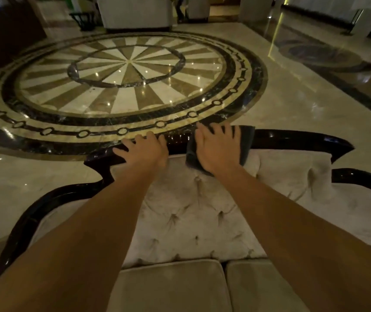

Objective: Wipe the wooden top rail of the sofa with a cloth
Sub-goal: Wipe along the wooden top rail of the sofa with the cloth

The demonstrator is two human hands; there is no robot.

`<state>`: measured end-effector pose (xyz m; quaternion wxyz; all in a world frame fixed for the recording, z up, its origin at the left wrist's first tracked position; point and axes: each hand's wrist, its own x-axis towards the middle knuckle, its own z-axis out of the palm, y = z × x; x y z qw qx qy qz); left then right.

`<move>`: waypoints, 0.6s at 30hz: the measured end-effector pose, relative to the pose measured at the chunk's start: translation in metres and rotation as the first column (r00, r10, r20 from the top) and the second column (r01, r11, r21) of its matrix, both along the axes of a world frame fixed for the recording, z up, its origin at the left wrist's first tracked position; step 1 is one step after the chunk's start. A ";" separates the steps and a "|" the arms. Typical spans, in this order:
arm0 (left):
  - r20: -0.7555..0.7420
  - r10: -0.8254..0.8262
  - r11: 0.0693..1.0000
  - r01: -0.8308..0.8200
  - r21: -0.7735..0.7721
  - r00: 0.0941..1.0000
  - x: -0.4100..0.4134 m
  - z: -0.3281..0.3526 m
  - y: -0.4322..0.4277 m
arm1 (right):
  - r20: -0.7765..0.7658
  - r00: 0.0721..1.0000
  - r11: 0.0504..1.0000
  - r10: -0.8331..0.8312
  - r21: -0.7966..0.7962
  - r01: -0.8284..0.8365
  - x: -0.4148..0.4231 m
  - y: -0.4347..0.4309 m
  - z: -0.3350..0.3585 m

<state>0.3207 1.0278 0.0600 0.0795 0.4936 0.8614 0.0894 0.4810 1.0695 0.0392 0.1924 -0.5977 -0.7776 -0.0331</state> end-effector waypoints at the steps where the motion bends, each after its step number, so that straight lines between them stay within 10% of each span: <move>1: -0.032 -0.054 0.998 0.055 0.015 0.998 0.007 0.001 0.003 | 0.012 0.995 0.995 0.098 0.015 -0.098 -0.004 -0.004 0.000; 4: -0.055 -0.197 0.977 0.200 0.068 0.979 0.028 -0.003 0.013 | 0.102 0.974 0.979 0.201 0.020 -0.204 0.040 0.020 0.005; 11: -0.029 -0.177 0.984 0.178 0.019 0.984 0.029 -0.006 0.024 | -0.057 0.942 0.939 -0.332 -0.110 0.325 0.129 0.051 -0.006; 18: -0.092 -0.168 0.985 0.171 0.017 0.981 0.030 -0.011 0.025 | 0.036 0.991 0.991 0.132 -0.001 -0.132 0.054 0.019 0.002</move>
